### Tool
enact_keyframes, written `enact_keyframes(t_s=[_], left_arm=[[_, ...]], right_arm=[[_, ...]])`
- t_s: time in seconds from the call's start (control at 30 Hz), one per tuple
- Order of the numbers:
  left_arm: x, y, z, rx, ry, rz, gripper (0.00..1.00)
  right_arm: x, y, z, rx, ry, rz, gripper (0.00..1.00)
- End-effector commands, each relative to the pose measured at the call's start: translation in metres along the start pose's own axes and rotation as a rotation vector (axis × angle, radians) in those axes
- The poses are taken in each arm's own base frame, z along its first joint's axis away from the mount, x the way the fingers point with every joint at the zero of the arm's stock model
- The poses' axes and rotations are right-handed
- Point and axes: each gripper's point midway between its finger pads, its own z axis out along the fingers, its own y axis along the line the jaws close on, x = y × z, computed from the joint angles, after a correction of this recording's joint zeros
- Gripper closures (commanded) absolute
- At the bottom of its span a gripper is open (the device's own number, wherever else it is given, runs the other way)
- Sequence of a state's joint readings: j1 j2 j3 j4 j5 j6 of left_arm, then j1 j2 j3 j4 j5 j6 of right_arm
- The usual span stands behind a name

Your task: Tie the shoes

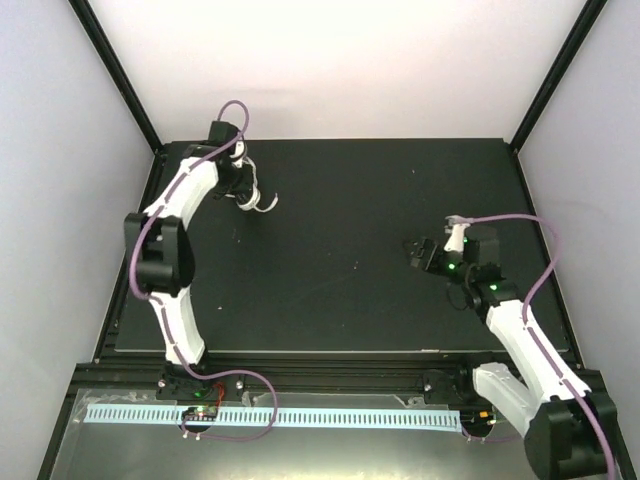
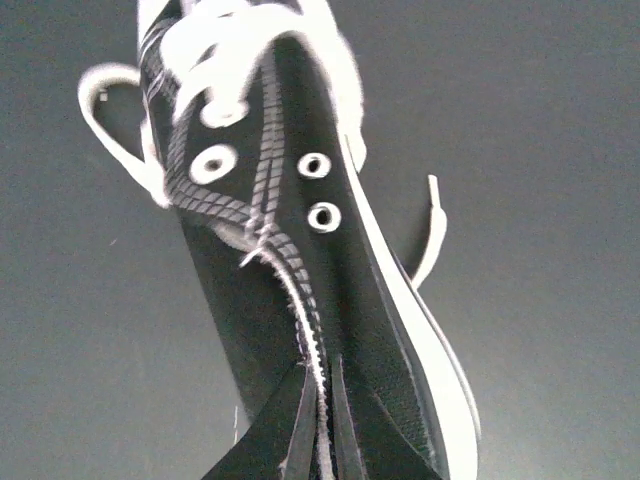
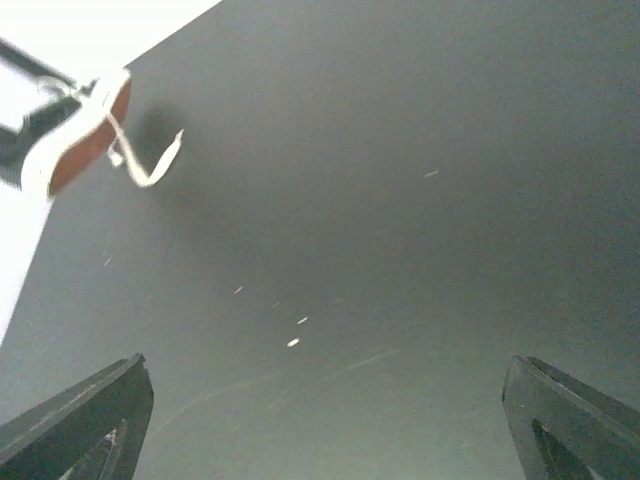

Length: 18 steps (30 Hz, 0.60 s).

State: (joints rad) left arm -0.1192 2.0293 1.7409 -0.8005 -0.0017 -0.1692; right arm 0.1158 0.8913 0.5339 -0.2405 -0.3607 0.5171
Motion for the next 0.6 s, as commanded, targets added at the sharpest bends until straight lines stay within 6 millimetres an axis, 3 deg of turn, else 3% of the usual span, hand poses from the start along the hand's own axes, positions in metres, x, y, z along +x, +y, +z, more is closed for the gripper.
enact_keyframes(t_s=[0.0, 0.17, 0.33, 0.47, 0.57], left_arm=[[-0.015, -0.015, -0.091, 0.069, -0.155, 0.039, 0.98], [0.004, -0.054, -0.150, 0.215, -0.185, 0.106, 0.99], [0.048, -0.126, -0.195, 0.396, -0.144, 0.244, 0.98], [0.083, -0.166, -0.227, 0.522, -0.112, 0.308, 0.99], [0.107, -0.180, -0.244, 0.608, -0.075, 0.323, 0.98]], right_arm=[[0.010, 0.044, 0.005, -0.088, 0.044, -0.058, 0.02], [0.031, 0.081, 0.012, -0.213, 0.099, -0.104, 0.03], [0.045, 0.127, 0.020, -0.455, 0.138, -0.202, 0.06], [0.049, 0.141, 0.032, -0.476, 0.125, -0.347, 0.06], [0.046, 0.140, 0.035, -0.475, 0.068, -0.380, 0.06]])
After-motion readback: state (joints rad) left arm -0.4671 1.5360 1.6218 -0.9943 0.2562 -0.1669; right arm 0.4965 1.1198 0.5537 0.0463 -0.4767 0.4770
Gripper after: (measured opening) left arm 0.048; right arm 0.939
